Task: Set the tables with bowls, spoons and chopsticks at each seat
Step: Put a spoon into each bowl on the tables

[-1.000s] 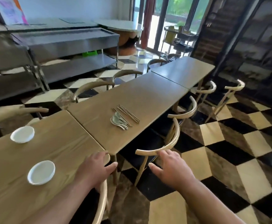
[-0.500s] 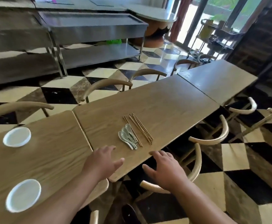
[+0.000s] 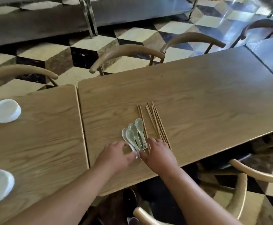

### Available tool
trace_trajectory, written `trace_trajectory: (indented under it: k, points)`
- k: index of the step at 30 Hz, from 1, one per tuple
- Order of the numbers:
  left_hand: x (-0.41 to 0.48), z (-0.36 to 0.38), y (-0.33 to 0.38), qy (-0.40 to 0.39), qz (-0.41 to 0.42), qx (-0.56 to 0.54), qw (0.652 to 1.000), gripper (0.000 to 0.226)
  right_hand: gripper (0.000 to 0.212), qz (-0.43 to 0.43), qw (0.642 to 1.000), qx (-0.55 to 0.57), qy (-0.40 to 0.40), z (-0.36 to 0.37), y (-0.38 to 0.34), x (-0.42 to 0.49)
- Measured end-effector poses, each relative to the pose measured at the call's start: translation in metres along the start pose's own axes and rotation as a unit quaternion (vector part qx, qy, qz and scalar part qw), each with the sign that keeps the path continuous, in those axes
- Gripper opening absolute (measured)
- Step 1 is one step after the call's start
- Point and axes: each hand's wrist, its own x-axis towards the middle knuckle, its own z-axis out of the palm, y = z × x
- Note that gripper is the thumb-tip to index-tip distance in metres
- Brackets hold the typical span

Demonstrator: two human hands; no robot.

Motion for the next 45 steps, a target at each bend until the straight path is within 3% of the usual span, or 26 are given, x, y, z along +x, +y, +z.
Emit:
trace_trajectory:
  k: [3,9,14,18,23,27,30,32,34,40,45]
  points:
    - [0.024,0.014,0.01,-0.018,-0.05,-0.072,0.996,0.058,0.051,0.012,1.0,0.02,-0.006,0.015,0.006,0.031]
    - [0.058,0.029,0.008,0.006,-0.142,-0.208,0.968,0.035,0.059,0.018,1.0,0.017,0.0,0.033,0.003,0.064]
    - [0.07,0.034,0.01,-0.028,-0.164,-0.409,0.897,0.028,0.033,-0.003,1.0,-0.027,-0.001,0.035,-0.008,0.07]
    - [0.069,0.034,0.008,-0.068,-0.167,-0.448,0.876,0.026,0.024,0.001,0.998,-0.046,-0.037,0.038,-0.022,0.068]
    - [0.067,0.03,-0.001,-0.099,-0.155,-0.434,0.882,0.024,0.018,0.037,0.995,-0.03,-0.088,0.045,-0.033,0.066]
    - [0.057,0.022,-0.011,-0.083,-0.127,-0.437,0.886,0.022,0.015,0.001,0.987,0.043,-0.158,0.046,-0.046,0.065]
    - [0.042,0.008,-0.024,-0.102,-0.095,-0.476,0.868,0.034,0.024,0.047,0.944,0.238,-0.224,0.044,-0.064,0.057]
    - [0.028,-0.005,-0.039,-0.111,-0.075,-0.517,0.845,0.039,0.028,0.059,0.903,0.343,-0.253,0.043,-0.083,0.047]
    - [0.014,-0.017,-0.06,-0.099,-0.073,-0.571,0.812,0.041,0.028,0.031,0.884,0.373,-0.279,0.045,-0.104,0.038]
    - [-0.04,-0.056,-0.162,-0.082,-0.065,-0.644,0.757,0.041,0.032,-0.047,0.87,0.332,-0.361,0.075,-0.192,0.006]
    - [-0.092,-0.079,-0.263,-0.038,-0.078,-0.692,0.717,0.03,0.041,-0.046,0.854,0.319,-0.409,0.111,-0.278,-0.036]
